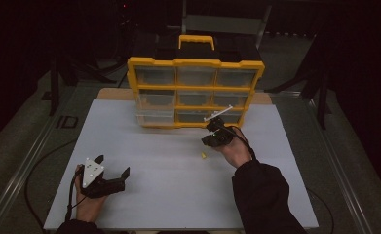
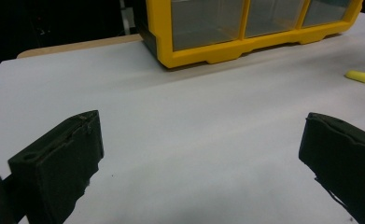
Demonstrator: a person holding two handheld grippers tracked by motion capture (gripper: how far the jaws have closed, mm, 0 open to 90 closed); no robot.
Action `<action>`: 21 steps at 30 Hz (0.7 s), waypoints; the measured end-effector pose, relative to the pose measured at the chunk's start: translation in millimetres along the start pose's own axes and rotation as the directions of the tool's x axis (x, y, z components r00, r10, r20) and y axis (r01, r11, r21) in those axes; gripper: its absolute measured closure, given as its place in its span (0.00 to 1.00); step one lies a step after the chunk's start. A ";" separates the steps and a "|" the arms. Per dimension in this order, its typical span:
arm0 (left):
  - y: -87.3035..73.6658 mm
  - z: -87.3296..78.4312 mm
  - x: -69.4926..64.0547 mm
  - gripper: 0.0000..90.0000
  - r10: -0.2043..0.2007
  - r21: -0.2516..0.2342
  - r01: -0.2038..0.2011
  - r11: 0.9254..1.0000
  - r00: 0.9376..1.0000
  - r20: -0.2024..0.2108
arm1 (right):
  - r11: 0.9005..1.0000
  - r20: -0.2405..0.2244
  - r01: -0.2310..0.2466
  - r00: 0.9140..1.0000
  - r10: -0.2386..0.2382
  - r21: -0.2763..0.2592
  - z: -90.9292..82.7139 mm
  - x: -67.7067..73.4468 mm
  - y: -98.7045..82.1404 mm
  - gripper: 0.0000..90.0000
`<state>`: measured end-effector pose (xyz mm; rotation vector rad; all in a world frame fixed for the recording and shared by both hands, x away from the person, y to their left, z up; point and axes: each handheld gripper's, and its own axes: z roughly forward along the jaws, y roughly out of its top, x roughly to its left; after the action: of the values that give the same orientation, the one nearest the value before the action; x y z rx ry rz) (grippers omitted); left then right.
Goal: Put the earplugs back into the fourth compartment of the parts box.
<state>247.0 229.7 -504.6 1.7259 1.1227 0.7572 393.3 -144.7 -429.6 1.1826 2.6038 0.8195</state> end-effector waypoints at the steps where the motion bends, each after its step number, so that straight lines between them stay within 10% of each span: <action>1: 0.0 0.0 0.0 0.01 0.000 -0.001 0.000 1.000 1.000 0.000 | 1.000 0.002 0.002 1.000 -0.002 0.000 -0.9 0.8 1.4 0.91; 21: 0.1 -0.4 0.4 0.01 0.001 -0.004 -0.001 1.000 1.000 -0.002 | 0.999 -0.006 0.042 0.999 -0.042 -0.032 -16.9 7.0 21.6 0.91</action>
<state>246.8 230.1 -504.3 1.7230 1.1212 0.7620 396.4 -134.9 -403.2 1.1146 2.6022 0.8545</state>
